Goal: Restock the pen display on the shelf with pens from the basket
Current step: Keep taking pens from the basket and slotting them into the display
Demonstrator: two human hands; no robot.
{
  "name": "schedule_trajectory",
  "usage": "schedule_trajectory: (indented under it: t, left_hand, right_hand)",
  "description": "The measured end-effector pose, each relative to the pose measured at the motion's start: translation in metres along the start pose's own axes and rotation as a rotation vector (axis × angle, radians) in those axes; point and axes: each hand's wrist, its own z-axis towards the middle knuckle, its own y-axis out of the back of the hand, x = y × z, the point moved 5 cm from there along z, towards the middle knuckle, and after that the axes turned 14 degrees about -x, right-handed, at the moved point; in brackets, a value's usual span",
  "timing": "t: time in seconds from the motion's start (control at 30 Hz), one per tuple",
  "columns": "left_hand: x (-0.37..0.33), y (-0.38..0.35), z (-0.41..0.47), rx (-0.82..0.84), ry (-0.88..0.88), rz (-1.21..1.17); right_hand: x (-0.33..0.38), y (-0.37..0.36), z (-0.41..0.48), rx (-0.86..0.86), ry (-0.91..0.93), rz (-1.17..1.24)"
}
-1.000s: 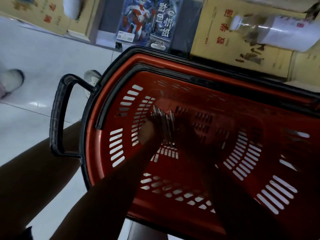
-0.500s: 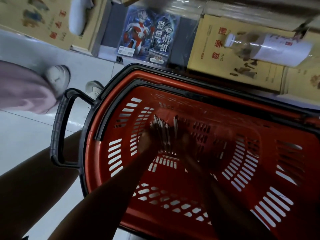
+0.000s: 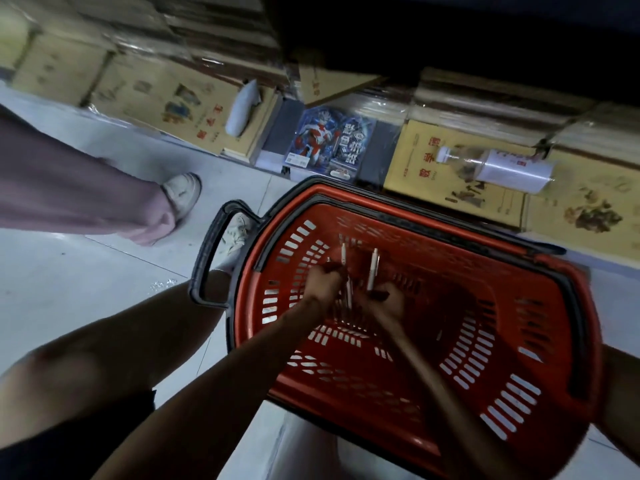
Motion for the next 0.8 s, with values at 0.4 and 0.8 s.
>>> schedule_trajectory:
  t: [0.4,0.8]
  left_hand:
    - [-0.025,0.037,-0.077,0.078,0.084,-0.230]
    - [-0.104,0.064,-0.163,0.247,-0.098,-0.405]
  right_hand:
    - [0.063,0.080,-0.081,-0.105,0.232,0.079]
    - [0.145,0.147,-0.160,-0.087,0.405,0.114]
